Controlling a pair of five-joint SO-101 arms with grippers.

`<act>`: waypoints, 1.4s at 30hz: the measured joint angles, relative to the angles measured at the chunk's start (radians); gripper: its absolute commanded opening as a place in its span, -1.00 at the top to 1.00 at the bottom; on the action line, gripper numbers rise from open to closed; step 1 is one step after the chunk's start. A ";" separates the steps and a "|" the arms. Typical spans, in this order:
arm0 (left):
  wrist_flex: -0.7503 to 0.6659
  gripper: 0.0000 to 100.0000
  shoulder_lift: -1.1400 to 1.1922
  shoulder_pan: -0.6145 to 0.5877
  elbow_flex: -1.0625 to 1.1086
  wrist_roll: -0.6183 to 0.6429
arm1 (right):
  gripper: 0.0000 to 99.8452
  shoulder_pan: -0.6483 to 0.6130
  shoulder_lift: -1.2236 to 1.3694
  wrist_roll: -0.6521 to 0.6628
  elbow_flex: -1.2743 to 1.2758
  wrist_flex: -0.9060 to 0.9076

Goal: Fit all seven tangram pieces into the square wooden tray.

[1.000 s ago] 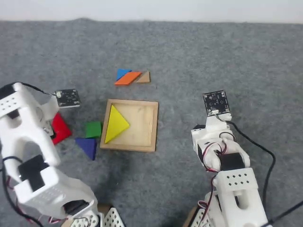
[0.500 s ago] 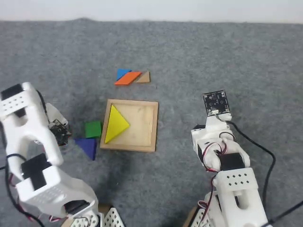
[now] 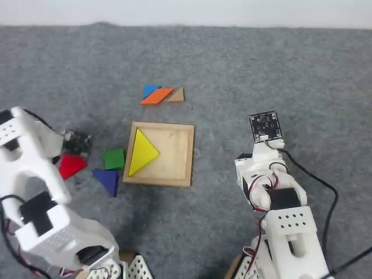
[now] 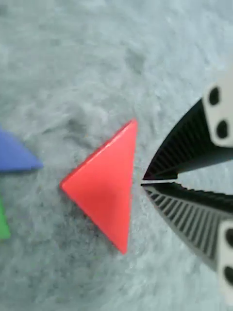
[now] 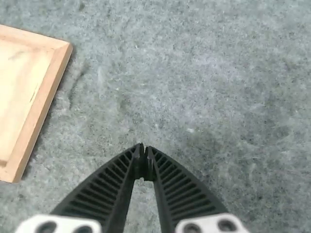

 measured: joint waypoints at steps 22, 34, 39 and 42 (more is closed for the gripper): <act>-0.368 0.98 0.285 0.210 -0.015 0.397 | 0.98 0.000 0.000 0.000 0.000 0.000; 0.005 0.98 0.454 0.091 -0.373 0.339 | 0.98 0.000 0.000 0.023 0.000 0.000; 0.051 0.98 0.466 0.044 -0.388 0.331 | 0.98 0.000 0.000 0.028 0.000 0.000; 0.061 0.98 0.466 0.005 -0.388 0.331 | 0.98 0.000 0.000 0.028 0.000 0.000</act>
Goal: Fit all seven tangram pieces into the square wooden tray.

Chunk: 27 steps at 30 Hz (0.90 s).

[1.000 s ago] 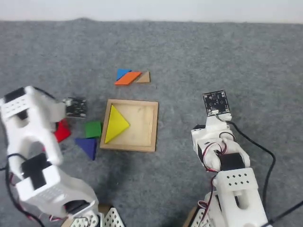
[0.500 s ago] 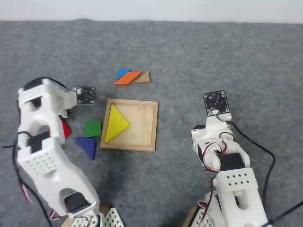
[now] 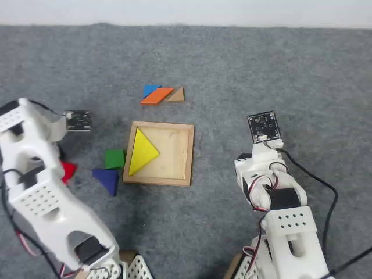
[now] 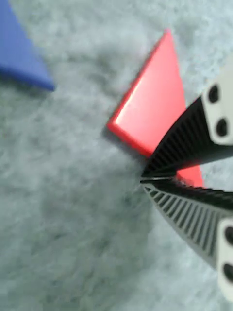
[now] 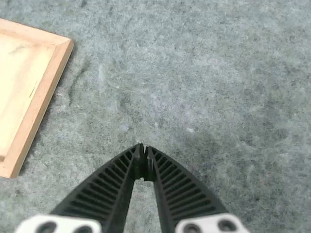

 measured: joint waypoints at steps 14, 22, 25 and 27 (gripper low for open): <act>0.126 0.98 0.000 -0.204 0.000 -0.003 | 0.98 0.000 0.000 0.000 0.000 0.000; 0.212 0.98 0.000 -0.304 0.000 -0.086 | 0.98 0.000 0.000 0.000 0.000 0.000; 0.232 0.98 0.000 -0.354 0.000 -0.129 | 0.98 0.000 0.000 0.000 0.000 0.000; 0.242 0.98 0.000 -0.379 0.000 -0.149 | 0.98 0.000 0.000 0.000 0.000 0.000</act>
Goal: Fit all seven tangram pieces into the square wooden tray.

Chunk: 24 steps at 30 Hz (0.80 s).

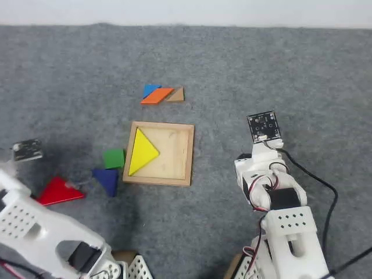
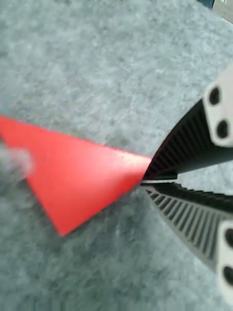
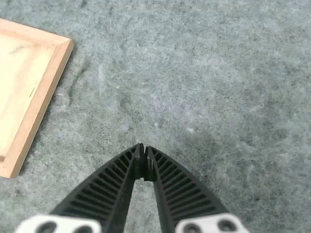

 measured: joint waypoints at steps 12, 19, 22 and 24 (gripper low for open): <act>0.005 0.98 -0.164 -0.094 0.302 -0.130 | 0.98 0.000 0.000 0.000 0.000 0.000; 0.005 0.98 -0.440 0.005 0.637 -0.213 | 0.98 0.000 0.000 0.000 0.000 0.000; 0.005 0.98 -0.514 0.077 0.695 -0.161 | 0.98 0.000 0.000 0.000 0.000 0.000; 0.005 0.98 -0.540 0.103 0.703 -0.110 | 0.98 0.000 0.000 0.000 0.000 0.000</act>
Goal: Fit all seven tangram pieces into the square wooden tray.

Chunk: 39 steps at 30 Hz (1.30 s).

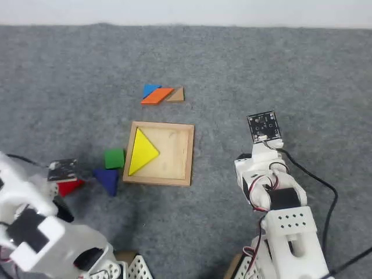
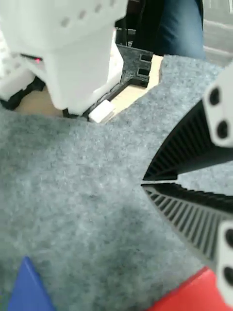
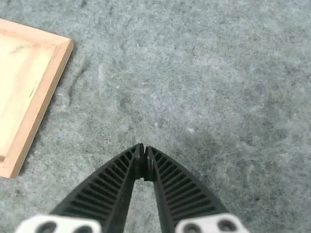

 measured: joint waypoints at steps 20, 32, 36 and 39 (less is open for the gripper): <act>-0.002 0.98 -0.012 0.075 -0.120 0.612 | 0.98 0.000 0.000 0.000 0.000 0.000; -0.413 0.98 -0.187 0.018 -0.044 0.993 | 0.98 0.000 0.000 0.000 0.028 -0.025; -0.358 0.98 -0.244 0.091 0.002 0.787 | 0.98 0.000 0.000 0.000 0.028 -0.026; -0.356 0.98 -0.252 0.129 0.002 0.758 | 0.98 0.000 0.000 0.000 0.028 -0.026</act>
